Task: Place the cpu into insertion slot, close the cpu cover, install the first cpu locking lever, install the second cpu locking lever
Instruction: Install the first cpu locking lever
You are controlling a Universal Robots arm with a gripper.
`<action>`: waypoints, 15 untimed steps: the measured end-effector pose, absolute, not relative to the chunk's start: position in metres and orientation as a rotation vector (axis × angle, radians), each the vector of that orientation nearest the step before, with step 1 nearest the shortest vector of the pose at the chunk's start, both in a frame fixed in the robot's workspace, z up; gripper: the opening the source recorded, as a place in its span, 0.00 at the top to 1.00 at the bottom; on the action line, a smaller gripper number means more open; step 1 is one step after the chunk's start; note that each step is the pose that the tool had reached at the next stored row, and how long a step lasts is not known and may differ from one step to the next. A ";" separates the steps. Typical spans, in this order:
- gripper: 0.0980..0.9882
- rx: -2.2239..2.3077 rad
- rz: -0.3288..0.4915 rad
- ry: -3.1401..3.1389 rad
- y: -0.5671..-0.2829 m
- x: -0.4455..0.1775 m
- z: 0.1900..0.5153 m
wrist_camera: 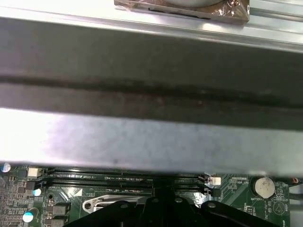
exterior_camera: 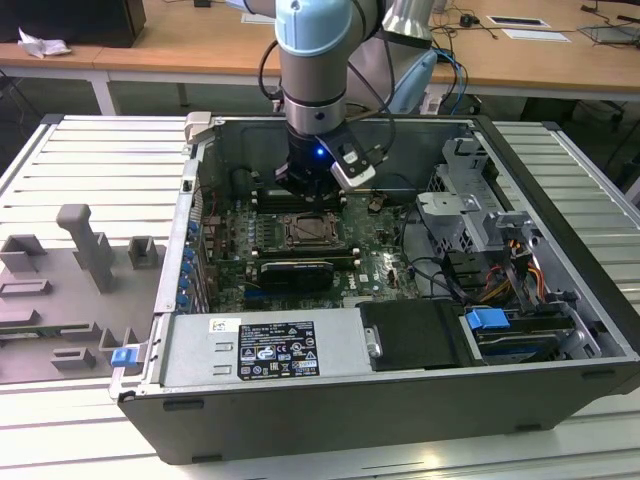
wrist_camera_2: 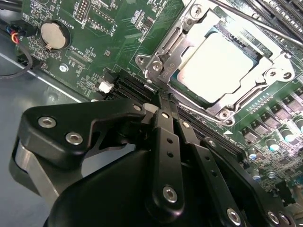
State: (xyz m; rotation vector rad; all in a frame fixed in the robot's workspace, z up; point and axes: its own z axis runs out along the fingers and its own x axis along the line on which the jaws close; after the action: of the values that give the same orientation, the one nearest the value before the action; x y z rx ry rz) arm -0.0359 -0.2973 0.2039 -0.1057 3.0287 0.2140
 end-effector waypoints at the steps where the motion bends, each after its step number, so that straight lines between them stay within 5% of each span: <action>1: 0.99 -0.106 0.207 3.030 -0.297 -0.036 0.203; 15: 0.99 -0.110 0.110 3.041 -0.291 -0.035 0.203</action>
State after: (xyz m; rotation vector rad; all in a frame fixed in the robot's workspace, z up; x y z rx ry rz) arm -0.0351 -0.2913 0.2026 -0.1104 3.0411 0.1097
